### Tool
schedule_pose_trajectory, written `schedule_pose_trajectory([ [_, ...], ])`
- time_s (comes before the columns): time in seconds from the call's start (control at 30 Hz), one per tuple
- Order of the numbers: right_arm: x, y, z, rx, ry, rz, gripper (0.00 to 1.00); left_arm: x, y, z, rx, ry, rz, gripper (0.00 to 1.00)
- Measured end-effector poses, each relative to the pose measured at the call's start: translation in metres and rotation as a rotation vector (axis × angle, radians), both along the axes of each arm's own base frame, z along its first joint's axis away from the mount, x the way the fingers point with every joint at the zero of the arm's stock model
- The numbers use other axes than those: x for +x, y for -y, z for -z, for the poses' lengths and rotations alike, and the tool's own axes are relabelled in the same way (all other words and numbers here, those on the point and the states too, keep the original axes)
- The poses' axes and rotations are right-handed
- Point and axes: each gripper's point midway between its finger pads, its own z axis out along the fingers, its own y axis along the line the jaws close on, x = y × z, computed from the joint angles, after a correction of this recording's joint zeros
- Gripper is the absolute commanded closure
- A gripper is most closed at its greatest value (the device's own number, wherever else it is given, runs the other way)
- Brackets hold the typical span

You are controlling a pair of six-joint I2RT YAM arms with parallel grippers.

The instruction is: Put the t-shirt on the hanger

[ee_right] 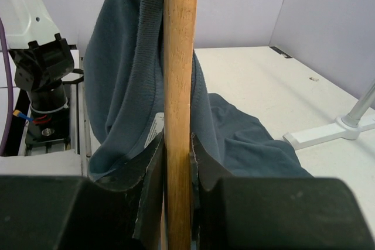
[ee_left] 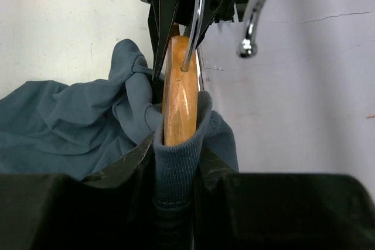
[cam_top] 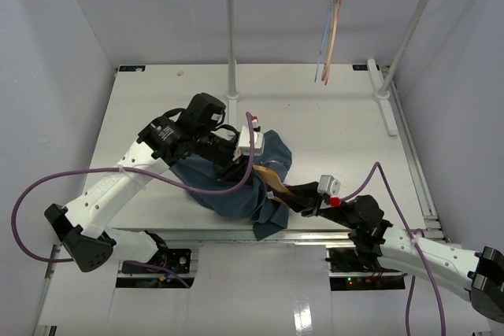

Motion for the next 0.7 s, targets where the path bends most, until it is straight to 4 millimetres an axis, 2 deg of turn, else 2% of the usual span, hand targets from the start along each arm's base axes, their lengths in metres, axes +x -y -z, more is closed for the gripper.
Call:
schedule_pose_trajectory([
  [0.03, 0.000, 0.000, 0.001, -0.003, -0.003, 0.000, 0.92, 0.000, 0.000, 0.002, 0.003, -0.002, 0.000, 0.93],
  [0.07, 0.000, 0.000, 0.002, -0.005, -0.009, -0.001, 0.92, 0.001, 0.000, 0.003, 0.002, 0.001, 0.001, 1.00],
  [0.2, 0.001, -0.001, 0.005, -0.014, -0.018, 0.001, 0.92, 0.002, 0.001, 0.004, -0.009, 0.016, 0.011, 1.00],
  [0.27, 0.003, -0.002, 0.006, -0.021, -0.022, 0.006, 0.88, 0.002, 0.000, 0.005, -0.012, 0.018, 0.008, 1.00],
  [0.37, 0.006, -0.003, 0.007, -0.030, -0.025, 0.023, 0.64, 0.004, -0.003, 0.007, -0.021, 0.027, -0.027, 1.00],
  [0.43, 0.013, -0.001, 0.002, -0.026, -0.018, 0.062, 0.55, 0.005, -0.006, 0.009, -0.022, 0.027, -0.078, 1.00],
  [0.6, 0.037, 0.012, -0.027, 0.037, -0.006, 0.209, 0.41, 0.015, -0.013, 0.020, -0.028, 0.045, -0.249, 1.00],
  [0.7, 0.043, 0.017, -0.032, 0.042, -0.018, 0.252, 0.38, 0.019, -0.016, 0.019, -0.049, 0.055, -0.336, 1.00],
])
